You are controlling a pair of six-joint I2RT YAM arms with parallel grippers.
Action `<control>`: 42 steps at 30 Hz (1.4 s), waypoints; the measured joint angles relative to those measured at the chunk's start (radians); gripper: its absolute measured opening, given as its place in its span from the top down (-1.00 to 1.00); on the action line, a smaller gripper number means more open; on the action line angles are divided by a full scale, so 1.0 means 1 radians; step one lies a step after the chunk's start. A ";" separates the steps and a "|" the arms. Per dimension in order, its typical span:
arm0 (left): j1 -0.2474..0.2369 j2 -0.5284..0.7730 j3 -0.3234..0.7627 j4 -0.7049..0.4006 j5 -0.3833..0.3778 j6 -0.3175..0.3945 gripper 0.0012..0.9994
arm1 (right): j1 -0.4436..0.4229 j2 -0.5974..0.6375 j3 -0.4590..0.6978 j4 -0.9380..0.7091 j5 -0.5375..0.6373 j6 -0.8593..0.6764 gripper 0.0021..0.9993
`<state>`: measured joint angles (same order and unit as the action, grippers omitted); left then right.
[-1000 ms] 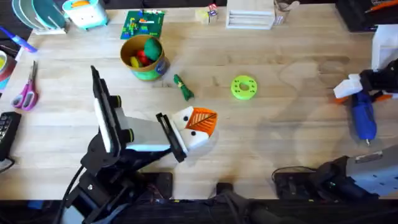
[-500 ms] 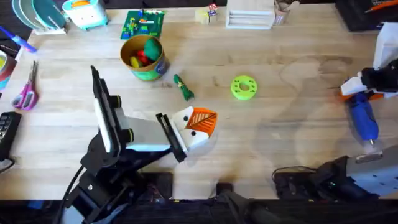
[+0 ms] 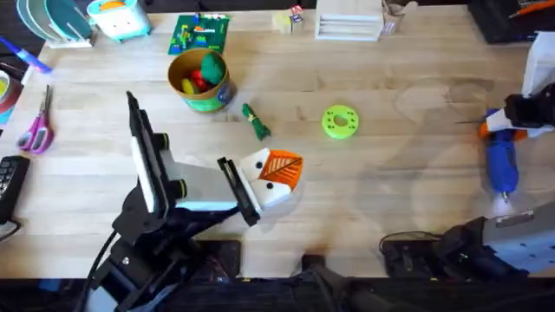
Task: Pick up the gripper from the table and insert it into the empty holder that is missing its gripper. Then pick up a screw, insert it into the mounting hole, and use the screwdriver to tighten it. Finally, clean up the table by picking up the vegetable and placing it into the bucket.
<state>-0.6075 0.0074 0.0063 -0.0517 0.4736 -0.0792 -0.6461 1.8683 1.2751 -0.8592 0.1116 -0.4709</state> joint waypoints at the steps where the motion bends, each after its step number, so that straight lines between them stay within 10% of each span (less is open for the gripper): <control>1: 0.000 0.000 0.000 0.000 0.000 0.000 0.97 | 0.000 0.000 0.000 0.000 0.000 0.000 0.95; 12: 0.000 0.000 0.000 0.000 0.000 0.000 0.97 | 0.008 -0.047 0.038 -0.016 -0.004 0.005 0.95; 26: 0.000 0.000 0.000 0.000 0.000 0.000 0.97 | 0.152 -0.486 0.050 0.118 -0.215 0.201 0.95; 42: 0.000 0.000 0.000 0.000 0.000 0.000 0.97 | 0.698 -0.748 0.038 0.374 -0.300 0.399 0.96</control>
<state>-0.6075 0.0073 0.0063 -0.0517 0.4736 -0.0795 0.0517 1.1203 1.3133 -0.4855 -0.1884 -0.0719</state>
